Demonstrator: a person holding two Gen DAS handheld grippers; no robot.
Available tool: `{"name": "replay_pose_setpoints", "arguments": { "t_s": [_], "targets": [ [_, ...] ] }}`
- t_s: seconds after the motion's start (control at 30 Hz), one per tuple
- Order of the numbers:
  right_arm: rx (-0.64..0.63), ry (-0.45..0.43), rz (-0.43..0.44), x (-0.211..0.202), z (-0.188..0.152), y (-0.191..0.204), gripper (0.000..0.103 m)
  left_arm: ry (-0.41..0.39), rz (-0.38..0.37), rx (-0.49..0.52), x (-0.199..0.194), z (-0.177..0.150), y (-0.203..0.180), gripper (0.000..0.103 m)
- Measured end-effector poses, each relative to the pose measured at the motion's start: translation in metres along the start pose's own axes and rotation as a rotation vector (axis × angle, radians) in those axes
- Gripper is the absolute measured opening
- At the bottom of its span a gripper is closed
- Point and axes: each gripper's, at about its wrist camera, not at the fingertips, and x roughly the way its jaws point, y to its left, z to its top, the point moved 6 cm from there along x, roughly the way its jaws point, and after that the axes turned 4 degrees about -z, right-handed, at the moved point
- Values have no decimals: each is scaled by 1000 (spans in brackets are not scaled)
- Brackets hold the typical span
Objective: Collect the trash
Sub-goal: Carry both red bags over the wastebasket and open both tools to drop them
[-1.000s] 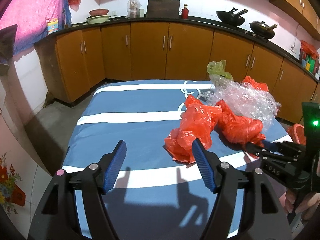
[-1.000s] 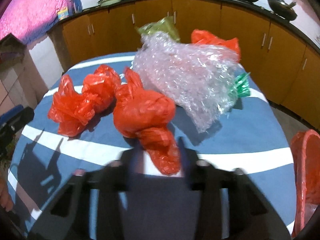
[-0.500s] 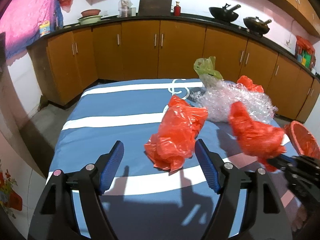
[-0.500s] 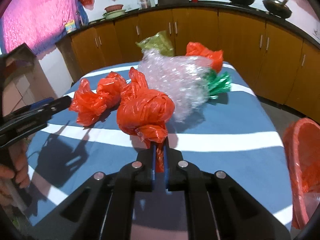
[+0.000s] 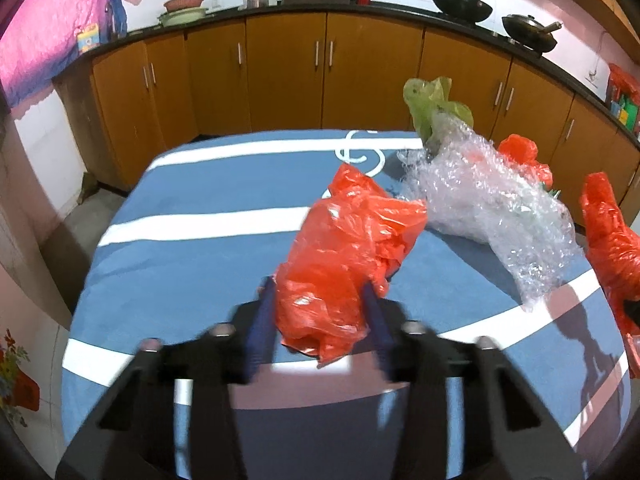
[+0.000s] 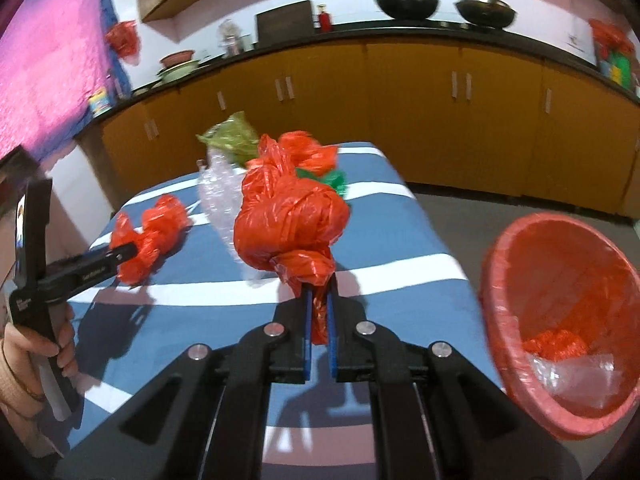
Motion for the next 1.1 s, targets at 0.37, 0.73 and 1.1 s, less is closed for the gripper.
{"name": "replay_pose_setpoints", "arguments": {
  "t_s": [0.37, 0.73, 1.1],
  "targets": [
    [72, -10, -56, -9, -1, -32, 8, -28, 7, -2, -17, -2, -3, 10],
    [107, -33, -95, -22, 2, -56, 8, -96, -32, 1, -50, 4, -27, 10],
    [160, -58, -170, -46, 1, -91, 8, -158, -166, 74, -83, 14, -95, 10]
  ]
}}
